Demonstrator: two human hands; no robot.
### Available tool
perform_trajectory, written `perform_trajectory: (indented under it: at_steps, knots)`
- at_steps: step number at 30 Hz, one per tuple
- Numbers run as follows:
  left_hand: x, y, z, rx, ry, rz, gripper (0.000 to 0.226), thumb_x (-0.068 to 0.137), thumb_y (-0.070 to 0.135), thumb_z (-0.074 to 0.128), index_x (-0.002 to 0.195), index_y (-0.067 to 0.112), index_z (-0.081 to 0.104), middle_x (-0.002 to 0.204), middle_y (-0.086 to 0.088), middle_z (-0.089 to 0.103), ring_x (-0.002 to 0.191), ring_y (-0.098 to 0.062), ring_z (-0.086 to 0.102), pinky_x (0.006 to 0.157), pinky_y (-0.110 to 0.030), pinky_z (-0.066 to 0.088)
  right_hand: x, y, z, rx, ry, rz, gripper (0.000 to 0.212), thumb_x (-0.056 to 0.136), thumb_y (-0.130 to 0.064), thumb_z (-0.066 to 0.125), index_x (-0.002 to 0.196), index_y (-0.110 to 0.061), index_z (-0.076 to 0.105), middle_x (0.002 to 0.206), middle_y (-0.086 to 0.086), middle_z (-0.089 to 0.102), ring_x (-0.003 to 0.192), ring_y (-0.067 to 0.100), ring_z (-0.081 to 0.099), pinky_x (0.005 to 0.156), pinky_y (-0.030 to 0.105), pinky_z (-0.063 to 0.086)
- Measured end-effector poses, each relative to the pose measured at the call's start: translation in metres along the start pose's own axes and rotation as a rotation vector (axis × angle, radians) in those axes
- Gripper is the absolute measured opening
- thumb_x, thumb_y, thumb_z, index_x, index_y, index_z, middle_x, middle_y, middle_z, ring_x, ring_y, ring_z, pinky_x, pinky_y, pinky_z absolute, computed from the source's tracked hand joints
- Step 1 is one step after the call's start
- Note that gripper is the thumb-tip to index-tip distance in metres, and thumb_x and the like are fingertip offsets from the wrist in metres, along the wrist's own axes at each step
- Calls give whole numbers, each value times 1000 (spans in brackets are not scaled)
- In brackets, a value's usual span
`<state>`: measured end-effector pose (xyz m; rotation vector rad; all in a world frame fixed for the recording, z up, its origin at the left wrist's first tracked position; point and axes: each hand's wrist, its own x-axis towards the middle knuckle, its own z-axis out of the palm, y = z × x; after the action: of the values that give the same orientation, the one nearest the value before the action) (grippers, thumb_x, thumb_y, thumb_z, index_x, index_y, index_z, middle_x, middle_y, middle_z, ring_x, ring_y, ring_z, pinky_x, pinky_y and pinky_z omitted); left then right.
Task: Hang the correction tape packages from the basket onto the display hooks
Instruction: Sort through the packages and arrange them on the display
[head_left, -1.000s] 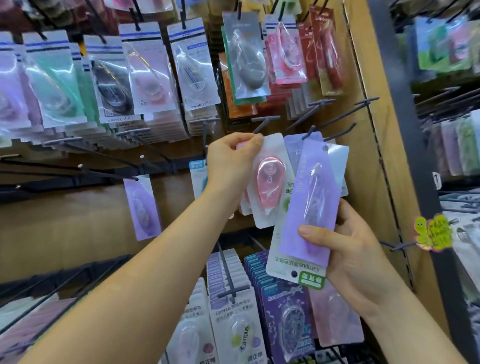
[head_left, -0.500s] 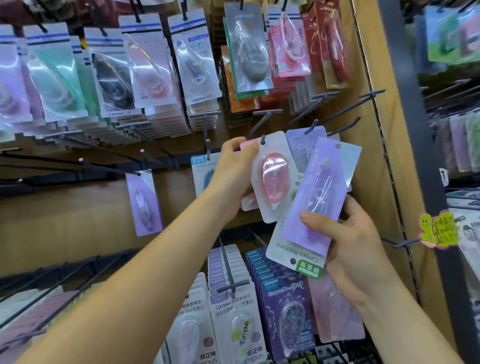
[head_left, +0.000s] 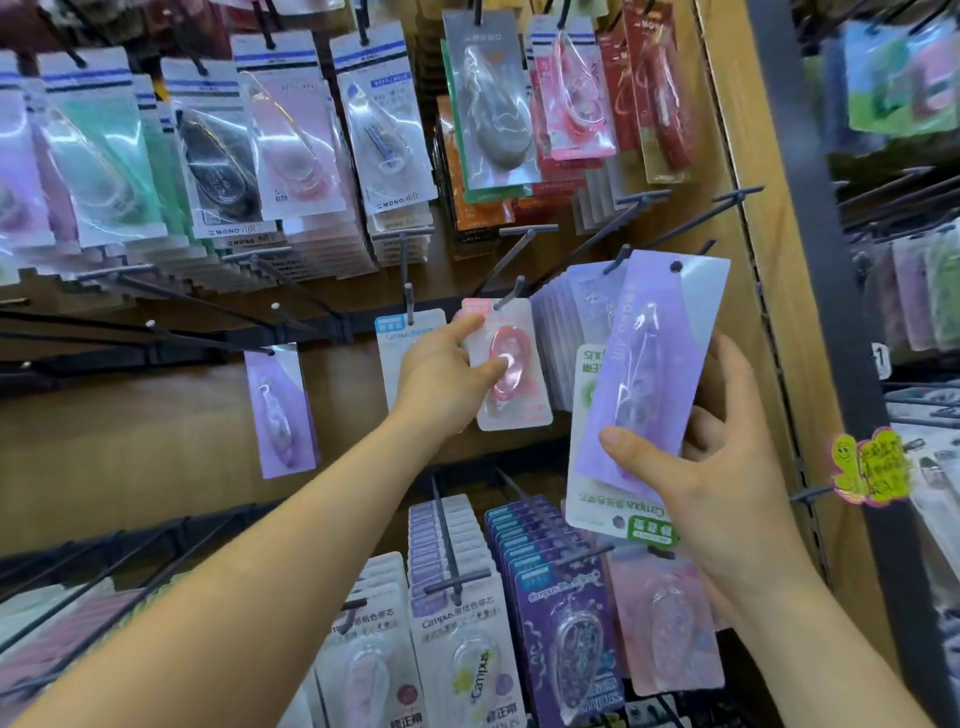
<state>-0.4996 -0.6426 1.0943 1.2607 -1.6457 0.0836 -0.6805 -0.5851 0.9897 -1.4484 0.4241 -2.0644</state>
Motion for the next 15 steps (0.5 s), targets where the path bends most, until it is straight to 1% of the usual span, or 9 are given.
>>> perform_trajectory:
  at_steps: [2,5,8,11,12,13,14,15]
  knots:
    - [12,-1,5,169,-6,3,60,92,37,67,147,31,43,128,-5,62,109,-23,62,87,-36,56,0,-1,-1,14,-23,-5,86,78,3,75,145,-38,39,120,-13,69,106,8,69,80,34,60]
    - [21,0,10,365,-17,47,58,94,36,64,147,31,42,140,-3,55,120,-24,57,89,-34,51,-1,-3,-2,59,-58,20,80,78,3,74,140,-37,44,115,-11,72,102,10,71,76,31,61]
    - [22,0,11,468,-14,64,57,94,35,63,147,34,41,138,-3,57,120,-25,57,89,-34,51,-1,-6,-2,90,-77,59,72,76,2,74,133,-34,50,111,-6,73,99,15,72,77,39,62]
    - [12,7,2,564,-33,69,55,94,38,62,145,35,41,126,-4,64,110,-25,63,85,-35,53,-1,-9,-3,138,-86,67,67,70,-6,76,127,-32,52,110,-2,74,99,19,72,78,42,61]
    - [5,12,-3,538,-18,100,51,95,39,61,143,35,44,120,-1,67,104,-22,65,81,-32,54,0,-11,-3,159,-91,65,67,67,-10,76,126,-32,53,111,-1,74,100,20,72,78,42,60]
    - [-5,18,-10,448,-6,138,42,96,40,59,137,34,50,113,2,69,97,-19,66,75,-28,54,0,-12,-2,176,-98,62,67,65,-13,75,126,-31,54,111,0,74,101,21,72,80,43,59]
    - [-18,23,-15,260,-26,155,30,98,39,55,127,31,58,106,3,71,90,-17,68,70,-27,55,0,-13,-1,193,-106,60,67,64,-14,75,125,-28,55,111,1,74,102,22,72,82,44,58]
    - [-31,29,-20,5,-97,123,23,100,38,53,117,27,63,101,-1,73,85,-18,69,68,-30,57,0,-14,1,217,-111,60,66,63,-14,75,125,-25,55,111,3,74,102,24,71,83,45,58]
